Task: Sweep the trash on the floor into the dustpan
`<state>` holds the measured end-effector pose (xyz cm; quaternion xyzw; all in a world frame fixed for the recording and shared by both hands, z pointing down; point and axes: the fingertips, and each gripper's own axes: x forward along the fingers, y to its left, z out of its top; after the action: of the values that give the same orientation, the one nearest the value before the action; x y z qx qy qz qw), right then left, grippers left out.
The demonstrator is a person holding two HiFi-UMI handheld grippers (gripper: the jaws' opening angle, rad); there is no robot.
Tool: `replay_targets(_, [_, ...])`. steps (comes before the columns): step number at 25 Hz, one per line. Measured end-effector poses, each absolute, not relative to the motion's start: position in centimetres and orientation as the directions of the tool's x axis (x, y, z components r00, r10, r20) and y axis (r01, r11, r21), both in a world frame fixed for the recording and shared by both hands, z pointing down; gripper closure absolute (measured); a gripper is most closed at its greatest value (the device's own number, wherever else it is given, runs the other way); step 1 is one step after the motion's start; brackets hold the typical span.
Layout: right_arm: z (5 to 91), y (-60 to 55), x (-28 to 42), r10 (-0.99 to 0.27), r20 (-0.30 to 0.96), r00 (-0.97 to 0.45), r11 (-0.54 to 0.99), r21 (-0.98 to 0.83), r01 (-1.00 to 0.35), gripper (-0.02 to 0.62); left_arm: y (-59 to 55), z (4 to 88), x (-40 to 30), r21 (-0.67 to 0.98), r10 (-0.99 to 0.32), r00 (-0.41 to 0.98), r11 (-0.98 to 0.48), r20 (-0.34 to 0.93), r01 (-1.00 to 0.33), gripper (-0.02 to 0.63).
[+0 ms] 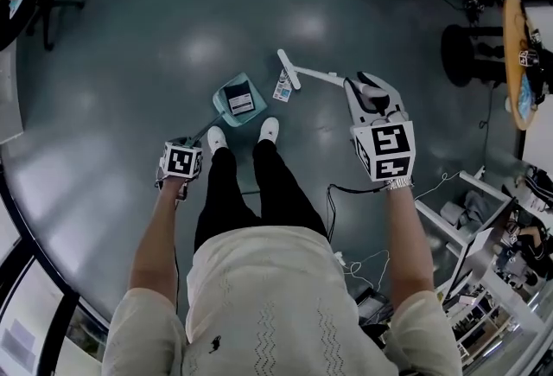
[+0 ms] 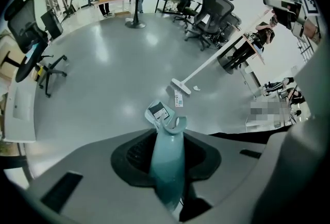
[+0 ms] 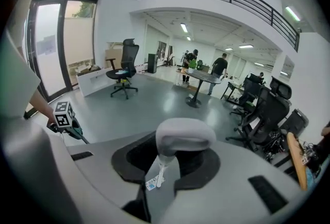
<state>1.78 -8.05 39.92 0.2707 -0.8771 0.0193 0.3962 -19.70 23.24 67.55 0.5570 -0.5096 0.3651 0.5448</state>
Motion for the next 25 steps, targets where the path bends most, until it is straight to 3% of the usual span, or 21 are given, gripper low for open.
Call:
replay_targets(5, [40.3, -12.0, 7.0, -0.505, 0.705, -0.498, 0.829, 0.235, -0.508, 0.486, 22.5, 67.3, -17.3, 0.22, -0.157, 0.207, 0.074, 0.966, -0.973, 0.502])
replay_targets(11, [45.1, -9.8, 8.9, -0.45, 0.745, -0.492, 0.877, 0.267, -0.398, 0.486, 22.7, 68.7, -16.0, 0.204, -0.149, 0.2, 0.013, 0.968, -0.979, 0.502])
replay_targets(25, [49.9, 5.3, 3.8, -0.399, 0.721, -0.566, 0.883, 0.135, -0.45, 0.486, 23.1, 69.8, -16.4, 0.211, -0.15, 0.216, -0.05, 0.965, -0.976, 0.502])
